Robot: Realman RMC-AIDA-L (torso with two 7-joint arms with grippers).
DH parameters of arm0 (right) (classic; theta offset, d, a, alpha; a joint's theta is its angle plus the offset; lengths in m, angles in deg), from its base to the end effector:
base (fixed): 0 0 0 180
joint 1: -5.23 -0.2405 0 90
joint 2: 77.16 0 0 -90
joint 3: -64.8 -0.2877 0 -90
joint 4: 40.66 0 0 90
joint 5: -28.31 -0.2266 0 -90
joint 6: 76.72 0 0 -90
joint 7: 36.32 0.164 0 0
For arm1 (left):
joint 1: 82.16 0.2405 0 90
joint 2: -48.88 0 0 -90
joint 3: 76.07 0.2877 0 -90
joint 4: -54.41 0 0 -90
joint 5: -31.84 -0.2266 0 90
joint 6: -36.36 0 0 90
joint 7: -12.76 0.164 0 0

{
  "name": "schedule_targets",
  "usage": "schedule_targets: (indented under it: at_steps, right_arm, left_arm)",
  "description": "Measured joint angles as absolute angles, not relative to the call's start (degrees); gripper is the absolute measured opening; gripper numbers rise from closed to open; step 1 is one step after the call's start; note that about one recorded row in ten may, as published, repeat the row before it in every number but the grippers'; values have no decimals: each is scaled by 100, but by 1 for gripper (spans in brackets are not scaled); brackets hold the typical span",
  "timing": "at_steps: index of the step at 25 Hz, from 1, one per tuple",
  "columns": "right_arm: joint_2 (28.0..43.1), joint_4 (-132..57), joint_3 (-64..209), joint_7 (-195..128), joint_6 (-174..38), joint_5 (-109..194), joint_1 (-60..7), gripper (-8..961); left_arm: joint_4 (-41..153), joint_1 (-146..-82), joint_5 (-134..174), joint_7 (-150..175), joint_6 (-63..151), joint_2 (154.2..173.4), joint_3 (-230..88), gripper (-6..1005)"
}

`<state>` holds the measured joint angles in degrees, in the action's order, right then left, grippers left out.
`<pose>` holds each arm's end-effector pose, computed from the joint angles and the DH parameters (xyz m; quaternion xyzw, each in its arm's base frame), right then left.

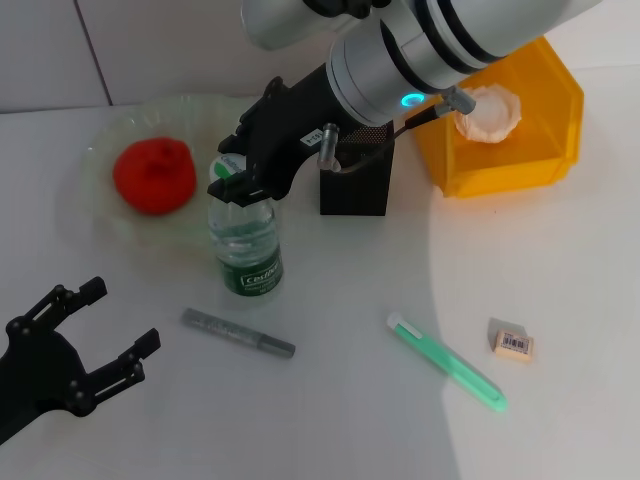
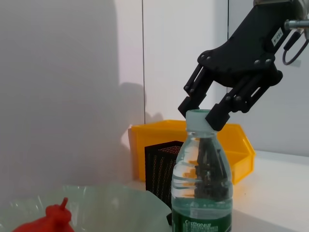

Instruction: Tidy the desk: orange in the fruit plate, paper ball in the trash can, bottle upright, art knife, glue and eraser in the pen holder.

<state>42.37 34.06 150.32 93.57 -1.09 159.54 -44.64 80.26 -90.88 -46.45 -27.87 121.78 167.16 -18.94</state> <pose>0.0427 0.4213 -0.0738 -0.9902 0.0317 -0.0237 0.1341 -0.3665 0.2583 -0.0453 -0.8860 -0.1427 -0.3058 0.3182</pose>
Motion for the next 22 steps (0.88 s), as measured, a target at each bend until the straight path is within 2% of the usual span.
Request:
schedule_targets:
  at_steps: [22]
  right_arm:
    - [4231,3267,15145,9387,-298,15948,-4606,522]
  left_arm:
    - [8017,-9101,-4656,-2784,12179,16711,-1843,872]
